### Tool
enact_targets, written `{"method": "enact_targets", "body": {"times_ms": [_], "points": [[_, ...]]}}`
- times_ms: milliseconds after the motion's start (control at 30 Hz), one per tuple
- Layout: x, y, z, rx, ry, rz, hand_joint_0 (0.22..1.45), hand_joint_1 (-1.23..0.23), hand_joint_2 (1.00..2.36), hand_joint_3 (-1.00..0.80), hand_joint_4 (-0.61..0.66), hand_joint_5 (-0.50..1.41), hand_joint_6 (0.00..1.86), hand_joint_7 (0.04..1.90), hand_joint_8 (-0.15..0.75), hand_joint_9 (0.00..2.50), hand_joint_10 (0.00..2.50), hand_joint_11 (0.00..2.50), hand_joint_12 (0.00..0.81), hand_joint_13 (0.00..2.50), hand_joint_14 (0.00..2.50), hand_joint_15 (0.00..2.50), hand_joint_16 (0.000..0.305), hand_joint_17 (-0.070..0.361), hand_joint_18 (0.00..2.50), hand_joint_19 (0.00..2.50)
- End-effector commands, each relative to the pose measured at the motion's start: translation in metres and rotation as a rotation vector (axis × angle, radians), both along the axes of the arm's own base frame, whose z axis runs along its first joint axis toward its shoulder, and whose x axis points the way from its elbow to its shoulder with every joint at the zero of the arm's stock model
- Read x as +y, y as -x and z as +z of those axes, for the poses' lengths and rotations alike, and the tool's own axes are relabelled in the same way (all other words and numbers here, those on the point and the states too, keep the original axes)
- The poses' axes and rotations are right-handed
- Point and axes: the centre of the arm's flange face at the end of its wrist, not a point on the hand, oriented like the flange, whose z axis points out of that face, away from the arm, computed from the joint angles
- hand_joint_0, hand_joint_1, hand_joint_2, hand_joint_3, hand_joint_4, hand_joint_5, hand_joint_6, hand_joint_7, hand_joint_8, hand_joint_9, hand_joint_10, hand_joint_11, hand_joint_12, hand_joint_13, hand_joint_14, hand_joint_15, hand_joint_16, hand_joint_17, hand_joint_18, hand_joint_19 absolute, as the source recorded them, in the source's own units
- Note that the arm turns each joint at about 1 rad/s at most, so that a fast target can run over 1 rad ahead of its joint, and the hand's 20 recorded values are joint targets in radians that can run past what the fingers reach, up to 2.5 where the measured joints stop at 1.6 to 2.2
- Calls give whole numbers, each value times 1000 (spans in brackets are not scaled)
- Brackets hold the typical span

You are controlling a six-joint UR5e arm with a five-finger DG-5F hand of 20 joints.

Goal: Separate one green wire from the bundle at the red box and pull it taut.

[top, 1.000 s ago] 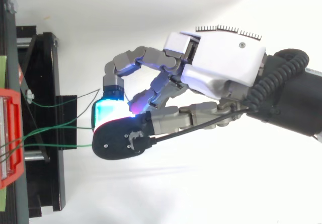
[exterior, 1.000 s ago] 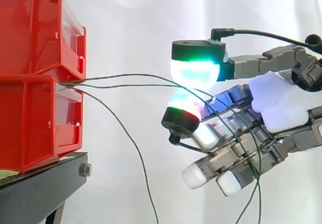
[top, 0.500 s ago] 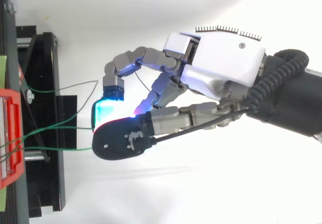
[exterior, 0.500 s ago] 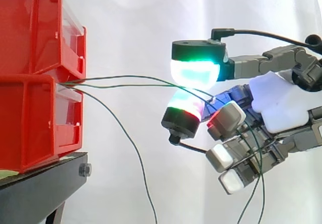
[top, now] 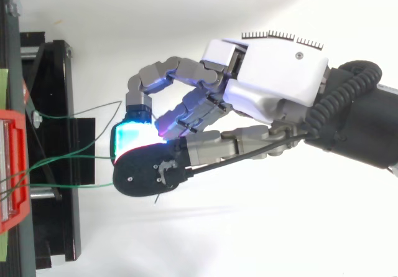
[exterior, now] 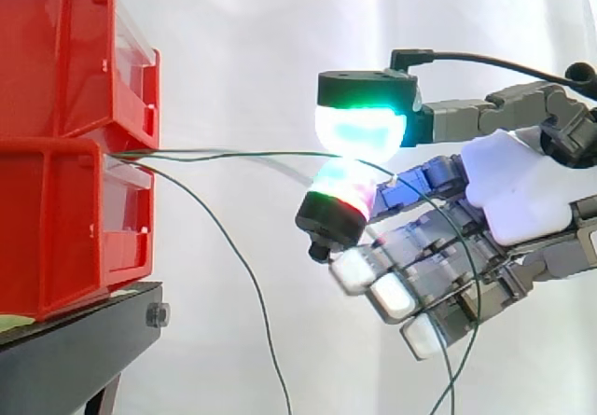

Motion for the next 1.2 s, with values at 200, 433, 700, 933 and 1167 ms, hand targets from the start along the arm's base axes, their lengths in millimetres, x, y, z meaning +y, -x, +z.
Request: {"method": "enact_targets", "body": {"times_ms": [200, 433, 700, 933, 1167], "points": [[-4, 0, 0, 1, 0, -5, 591, -733, 1016, -140, -4, -108, 879, 1253, 307, 717, 12, 353, 451, 868, 16, 422, 62, 139, 748, 532], [-4, 0, 0, 0, -1, -5, 593, -739, 1016, -136, -5, -107, 879, 1233, 311, 734, 14, 343, 459, 882, 15, 406, 63, 142, 789, 525], [-4, 0, 0, 2, 1, -3, 592, -724, 1018, -136, 84, -106, 880, 1261, 385, 992, 13, 352, 513, 1146, 16, 365, 72, 162, 978, 508], [-2, 1, -4, 9, 3, -3, 598, -718, 1018, -144, 82, -106, 884, 1264, 368, 1198, 23, 619, 493, 1307, 21, 575, 73, 164, 1017, 534], [-2, 2, -4, 10, 4, -1, 597, -718, 1017, -147, 51, -107, 885, 1247, 341, 990, 18, 438, 471, 1023, 16, 409, 67, 150, 905, 533]]}}
